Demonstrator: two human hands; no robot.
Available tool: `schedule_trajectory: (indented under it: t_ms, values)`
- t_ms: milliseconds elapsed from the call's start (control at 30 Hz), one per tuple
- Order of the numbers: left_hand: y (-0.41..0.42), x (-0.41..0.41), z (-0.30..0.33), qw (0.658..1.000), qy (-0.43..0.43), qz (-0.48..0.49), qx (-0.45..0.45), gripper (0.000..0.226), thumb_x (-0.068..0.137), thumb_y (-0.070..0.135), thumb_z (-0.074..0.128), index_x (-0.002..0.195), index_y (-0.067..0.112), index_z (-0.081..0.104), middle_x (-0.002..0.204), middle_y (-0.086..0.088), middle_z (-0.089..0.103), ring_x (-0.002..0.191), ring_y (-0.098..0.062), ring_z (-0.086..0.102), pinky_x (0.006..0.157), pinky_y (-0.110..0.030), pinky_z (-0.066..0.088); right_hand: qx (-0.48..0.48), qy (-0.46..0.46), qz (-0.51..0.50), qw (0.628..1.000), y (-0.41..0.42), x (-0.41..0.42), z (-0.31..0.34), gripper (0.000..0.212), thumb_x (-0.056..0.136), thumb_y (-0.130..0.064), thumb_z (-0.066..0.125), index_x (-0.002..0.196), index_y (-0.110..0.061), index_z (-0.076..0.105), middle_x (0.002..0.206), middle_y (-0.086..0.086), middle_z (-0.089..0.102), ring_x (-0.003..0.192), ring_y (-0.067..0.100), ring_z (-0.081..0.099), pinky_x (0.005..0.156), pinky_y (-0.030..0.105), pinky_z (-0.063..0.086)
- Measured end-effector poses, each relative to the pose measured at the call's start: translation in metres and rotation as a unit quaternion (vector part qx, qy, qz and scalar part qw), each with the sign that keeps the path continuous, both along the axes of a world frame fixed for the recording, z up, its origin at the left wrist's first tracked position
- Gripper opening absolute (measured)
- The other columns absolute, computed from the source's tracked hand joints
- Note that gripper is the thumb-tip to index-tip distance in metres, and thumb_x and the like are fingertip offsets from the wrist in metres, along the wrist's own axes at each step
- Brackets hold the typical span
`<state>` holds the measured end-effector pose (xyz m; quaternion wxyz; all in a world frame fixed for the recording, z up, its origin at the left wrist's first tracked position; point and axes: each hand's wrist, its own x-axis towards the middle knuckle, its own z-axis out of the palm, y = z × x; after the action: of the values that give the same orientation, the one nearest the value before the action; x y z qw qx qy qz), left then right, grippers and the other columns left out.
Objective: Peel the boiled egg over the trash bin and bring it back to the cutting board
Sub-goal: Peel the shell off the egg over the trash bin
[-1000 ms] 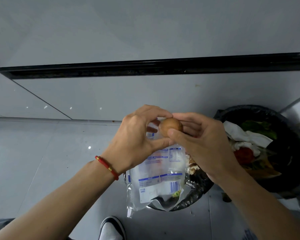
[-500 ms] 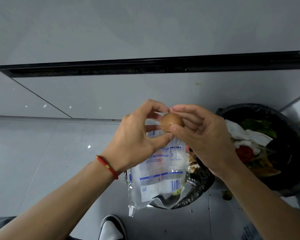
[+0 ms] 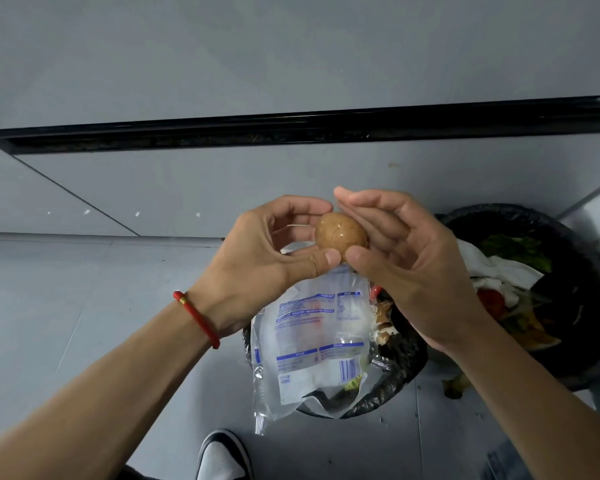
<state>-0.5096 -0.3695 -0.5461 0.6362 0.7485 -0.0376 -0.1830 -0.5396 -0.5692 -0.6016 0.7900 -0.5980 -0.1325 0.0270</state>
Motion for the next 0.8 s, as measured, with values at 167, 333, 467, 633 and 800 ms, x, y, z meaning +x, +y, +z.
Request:
schedule_trajectory:
  t_ms: [167,333,467,633,800]
  values:
    - [0.0,0.001,-0.002,0.998,0.028,0.027,-0.04,0.044,0.075,0.012,0.083,0.116,0.01,0.068,0.096,-0.009,0.08,0.082,-0.017,0.075,0.075,-0.027,0.061,-0.065,0.003,-0.038,0.997,-0.002,0.0,0.0,0.05,0.086,-0.018,0.081,0.132,-0.01,0.064,0.134,0.003,0.072,0.129,0.019,0.067,0.11,0.039,0.054]
    - [-0.002,0.001,-0.007,0.996,0.04,0.047,-0.07,0.055,0.07,0.009,0.084,0.123,0.009,0.068,0.095,-0.006,0.079,0.078,-0.014,0.075,0.075,-0.022,0.059,-0.091,-0.008,-0.108,0.99,-0.003,-0.002,0.004,0.032,0.082,-0.023,0.082,0.113,-0.016,0.076,0.105,-0.005,0.083,0.095,0.012,0.081,0.084,0.022,0.063]
    - [-0.001,0.003,-0.009,0.997,0.02,0.054,-0.052,0.048,0.074,0.006,0.082,0.121,0.009,0.071,0.101,-0.008,0.079,0.084,-0.016,0.075,0.08,-0.027,0.061,-0.124,-0.007,-0.193,0.973,0.005,-0.007,0.001,0.026,0.081,-0.028,0.083,0.104,-0.017,0.08,0.092,-0.004,0.083,0.083,0.011,0.081,0.078,0.021,0.064]
    - [-0.005,0.0,-0.011,0.998,0.026,0.055,-0.026,0.043,0.079,0.005,0.081,0.12,0.012,0.072,0.112,-0.016,0.077,0.095,-0.03,0.075,0.095,-0.052,0.06,-0.234,-0.107,-0.279,0.925,0.013,-0.012,-0.005,0.017,0.09,-0.012,0.08,0.106,-0.005,0.08,0.097,0.004,0.081,0.086,0.014,0.079,0.077,0.032,0.065]
    - [-0.005,-0.001,-0.01,0.997,0.033,0.062,-0.016,0.04,0.081,0.003,0.081,0.119,0.008,0.072,0.106,-0.014,0.079,0.093,-0.029,0.077,0.092,-0.05,0.061,-0.348,-0.217,-0.315,0.856,0.013,-0.012,-0.006,0.013,0.095,-0.004,0.074,0.103,0.004,0.08,0.093,0.011,0.08,0.081,0.017,0.076,0.078,0.021,0.06]
